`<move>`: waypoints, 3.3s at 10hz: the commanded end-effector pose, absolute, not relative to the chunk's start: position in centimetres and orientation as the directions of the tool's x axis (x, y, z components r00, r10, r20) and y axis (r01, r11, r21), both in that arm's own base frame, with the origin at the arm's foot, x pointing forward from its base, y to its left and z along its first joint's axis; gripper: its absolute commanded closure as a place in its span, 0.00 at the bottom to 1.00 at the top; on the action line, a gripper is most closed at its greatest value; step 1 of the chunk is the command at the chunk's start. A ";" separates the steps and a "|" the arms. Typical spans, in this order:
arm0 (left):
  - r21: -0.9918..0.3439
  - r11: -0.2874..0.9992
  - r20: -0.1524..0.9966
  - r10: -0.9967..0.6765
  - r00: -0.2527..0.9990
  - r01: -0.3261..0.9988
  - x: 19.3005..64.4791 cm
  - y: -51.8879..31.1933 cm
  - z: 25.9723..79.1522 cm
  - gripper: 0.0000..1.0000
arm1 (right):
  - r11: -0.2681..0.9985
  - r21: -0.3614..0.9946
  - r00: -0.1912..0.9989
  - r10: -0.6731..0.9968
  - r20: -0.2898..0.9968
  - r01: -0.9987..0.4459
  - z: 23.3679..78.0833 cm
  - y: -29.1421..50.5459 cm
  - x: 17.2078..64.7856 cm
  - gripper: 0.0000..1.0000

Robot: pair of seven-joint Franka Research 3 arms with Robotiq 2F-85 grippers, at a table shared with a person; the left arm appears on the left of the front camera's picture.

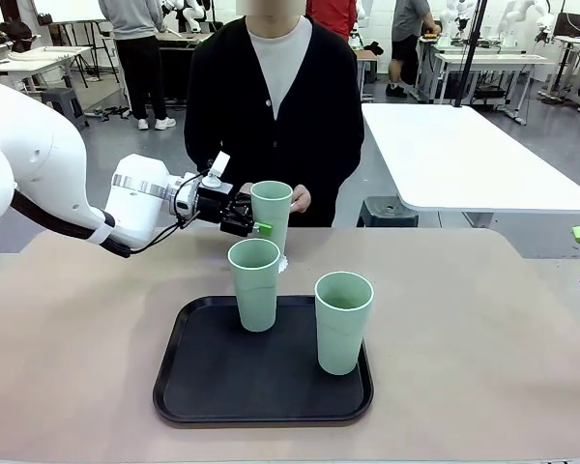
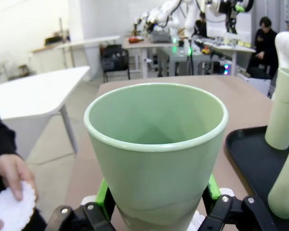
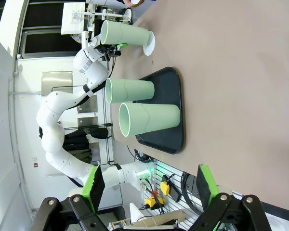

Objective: Place coasters on the table and set cups on them.
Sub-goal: Pick up one Reusable plastic cup and place it on a coaster set by the human.

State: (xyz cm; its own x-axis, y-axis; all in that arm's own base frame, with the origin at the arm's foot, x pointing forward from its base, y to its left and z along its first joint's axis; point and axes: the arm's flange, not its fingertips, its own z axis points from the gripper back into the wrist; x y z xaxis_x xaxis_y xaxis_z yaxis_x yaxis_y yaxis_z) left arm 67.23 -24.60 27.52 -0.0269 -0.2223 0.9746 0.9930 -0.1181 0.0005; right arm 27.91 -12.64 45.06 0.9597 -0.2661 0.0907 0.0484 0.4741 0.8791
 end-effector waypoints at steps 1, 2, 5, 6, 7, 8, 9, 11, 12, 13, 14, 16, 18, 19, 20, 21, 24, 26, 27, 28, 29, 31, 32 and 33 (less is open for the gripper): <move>0.007 -0.122 0.971 -0.235 -0.036 0.992 68.0 -24.8 27.3 0.13 | 0.465 0.884 0.961 -0.261 0.094 0.040 45.0 -12.6 28.0 0.00; 0.001 -0.122 0.972 -0.235 -0.030 0.992 67.7 -24.8 26.9 0.13 | 0.465 0.884 0.961 -0.261 0.094 0.040 45.0 -12.6 28.0 0.00; -0.011 -0.132 0.969 -0.245 -0.022 0.991 67.4 -24.7 26.8 0.13 | 0.465 0.884 0.961 -0.261 0.094 0.040 45.0 -12.6 28.0 0.00; -0.018 -0.132 0.970 -0.244 -0.015 0.991 67.4 -24.7 26.5 0.13 | 0.465 0.884 0.961 -0.261 0.094 0.040 45.0 -12.6 28.0 0.00; -0.029 -0.138 0.970 -0.244 -0.005 0.990 67.0 -24.8 26.5 0.13 | 0.465 0.884 0.961 -0.261 0.094 0.040 45.0 -12.6 28.0 0.00; -0.036 -0.141 0.971 -0.238 0.001 0.989 66.7 -24.8 26.7 0.13 | 0.465 0.884 0.961 -0.261 0.094 0.040 45.0 -12.6 28.0 0.00; -0.037 -0.147 0.973 -0.229 0.002 0.988 66.1 -24.7 27.0 0.13 | 0.465 0.884 0.961 -0.261 0.094 0.040 45.0 -12.6 28.0 0.00; -0.035 -0.160 0.974 -0.225 -0.002 0.987 65.6 -24.8 27.2 0.13 | 0.465 0.884 0.961 -0.261 0.094 0.040 45.0 -12.6 28.0 0.00; -0.035 -0.166 0.974 -0.228 -0.004 0.985 65.5 -24.8 27.4 0.13 | 0.465 0.884 0.961 -0.261 0.094 0.040 45.0 -12.6 28.0 0.00; -0.034 -0.171 0.974 -0.228 -0.006 0.985 65.0 -24.7 27.4 0.13 | 0.465 0.884 0.961 -0.261 0.094 0.040 45.0 -12.6 28.0 0.00; -0.029 -0.176 0.974 -0.227 -0.012 0.984 64.8 -24.4 27.7 0.13 | 0.465 0.884 0.961 -0.261 0.094 0.040 45.0 -12.6 28.0 0.00; -0.028 -0.174 0.975 -0.224 -0.012 0.984 64.8 -24.1 27.9 0.13 | 0.465 0.884 0.961 -0.261 0.094 0.040 45.0 -12.6 28.0 0.00; -0.034 -0.178 0.972 -0.233 -0.009 0.983 64.6 -24.1 27.9 0.13 | 0.465 0.884 0.961 -0.261 0.094 0.040 45.0 -12.6 28.0 0.00; -0.041 -0.176 0.974 -0.228 0.000 0.984 64.5 -24.1 27.7 0.13 | 0.465 0.884 0.961 -0.261 0.094 0.040 45.0 -12.6 28.0 0.00; -0.048 -0.180 0.973 -0.229 0.006 0.983 64.6 -24.1 27.6 0.13 | 0.465 0.884 0.961 -0.261 0.094 0.040 45.0 -12.6 28.0 0.00; -0.052 -0.180 0.971 -0.240 0.007 0.982 64.5 -24.1 27.2 0.13 | 0.465 0.884 0.961 -0.261 0.094 0.040 45.0 -12.6 28.0 0.00; -0.065 -0.182 0.966 -0.257 0.017 0.981 64.5 -24.0 26.9 0.13 | 0.465 0.884 0.961 -0.261 0.094 0.040 45.0 -12.6 28.0 0.00; -0.066 -0.193 0.965 -0.261 0.014 0.979 64.7 -23.9 26.6 0.13 | 0.465 0.884 0.961 -0.261 0.094 0.040 45.0 -12.6 28.0 0.00; -0.060 -0.199 0.968 -0.250 0.008 0.978 64.9 -23.8 26.5 0.13 | 0.465 0.884 0.961 -0.261 0.094 0.040 45.0 -12.6 28.0 0.00; -0.053 -0.200 0.971 -0.240 0.003 0.978 64.9 -23.9 26.5 0.13 | 0.465 0.884 0.961 -0.261 0.094 0.040 45.0 -12.6 28.0 0.00; -0.049 -0.203 0.972 -0.237 -0.001 0.978 65.0 -23.9 26.6 0.13 | 0.465 0.884 0.961 -0.261 0.094 0.040 45.0 -12.6 28.0 0.00; -0.045 -0.205 0.972 -0.234 -0.004 0.978 65.1 -23.8 26.7 0.13 | 0.465 0.884 0.961 -0.261 0.094 0.040 45.0 -12.6 28.0 0.00; -0.037 -0.208 0.973 -0.230 -0.012 0.977 65.2 -23.8 26.7 0.13 | 0.465 0.884 0.961 -0.261 0.094 0.040 45.0 -12.6 28.0 0.00; -0.028 -0.212 0.976 -0.217 -0.019 0.977 65.4 -23.8 26.8 0.13 | 0.465 0.884 0.961 -0.261 0.094 0.040 45.0 -12.6 28.0 0.00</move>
